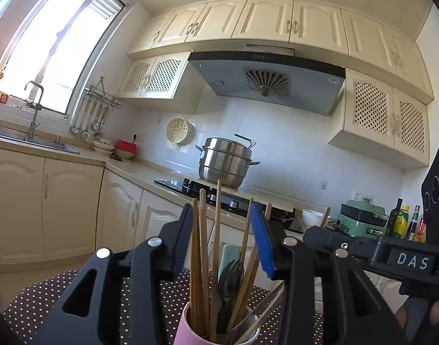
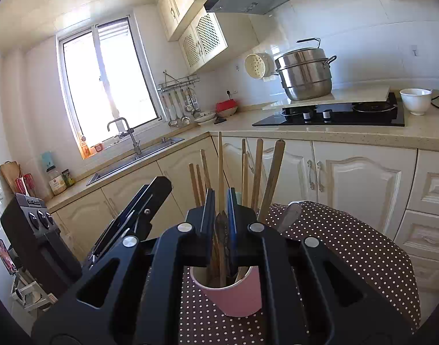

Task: Organize utensils

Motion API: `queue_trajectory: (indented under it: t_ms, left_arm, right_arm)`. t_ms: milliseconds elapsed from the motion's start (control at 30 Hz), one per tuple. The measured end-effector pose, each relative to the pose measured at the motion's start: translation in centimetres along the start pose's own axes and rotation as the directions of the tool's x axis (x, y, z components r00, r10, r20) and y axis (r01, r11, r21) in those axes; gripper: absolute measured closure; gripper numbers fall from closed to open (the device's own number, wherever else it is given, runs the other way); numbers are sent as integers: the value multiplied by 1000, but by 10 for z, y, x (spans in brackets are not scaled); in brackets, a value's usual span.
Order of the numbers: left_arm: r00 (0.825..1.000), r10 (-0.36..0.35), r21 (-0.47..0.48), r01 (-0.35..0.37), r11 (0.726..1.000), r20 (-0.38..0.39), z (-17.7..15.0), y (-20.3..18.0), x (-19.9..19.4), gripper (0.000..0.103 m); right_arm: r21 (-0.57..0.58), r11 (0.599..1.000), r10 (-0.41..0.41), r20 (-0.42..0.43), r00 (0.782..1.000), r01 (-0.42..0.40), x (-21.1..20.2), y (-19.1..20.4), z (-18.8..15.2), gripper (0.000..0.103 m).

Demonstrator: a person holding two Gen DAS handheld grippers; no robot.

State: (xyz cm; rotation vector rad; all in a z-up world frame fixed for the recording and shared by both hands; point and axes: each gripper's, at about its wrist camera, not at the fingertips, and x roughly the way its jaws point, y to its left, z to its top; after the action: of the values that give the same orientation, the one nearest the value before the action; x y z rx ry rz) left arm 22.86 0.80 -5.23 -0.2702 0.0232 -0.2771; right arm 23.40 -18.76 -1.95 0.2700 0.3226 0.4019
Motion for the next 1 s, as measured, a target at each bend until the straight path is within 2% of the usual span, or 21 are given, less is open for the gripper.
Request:
queue_trajectory:
  t_ms: [333, 533, 567, 700, 800, 900, 1000]
  left_arm:
    - [992, 85, 67, -79, 995, -91, 16, -15, -45, 51]
    - [979, 128, 92, -114, 989, -161, 22, -24, -77, 38]
    - [975, 139, 106, -122, 987, -174, 23, -26, -82, 35]
    - [968, 168, 146, -142, 979, -186, 28, -35, -108, 25]
    - [963, 187, 167, -155, 974, -193, 33, -40, -129, 19]
    - [964, 195, 185, -162, 969, -183, 40, -46, -148, 17]
    - [965, 207, 194, -175, 965, -163, 46, -51, -167, 16]
  right_arm:
    - [-7, 1000, -2, 1, 1000, 2, -39, 22, -8, 93]
    - [-14, 999, -30, 18, 999, 30, -72, 32, -13, 92]
    - [-17, 999, -38, 19, 999, 38, -78, 33, -14, 89]
    - [-36, 997, -67, 45, 997, 69, -102, 43, -23, 52]
    - [-83, 991, -100, 77, 992, 106, -121, 56, -29, 50]
    - [-125, 983, -124, 111, 986, 138, -138, 68, -33, 40]
    - [-152, 972, -157, 153, 976, 180, -154, 77, -36, 35]
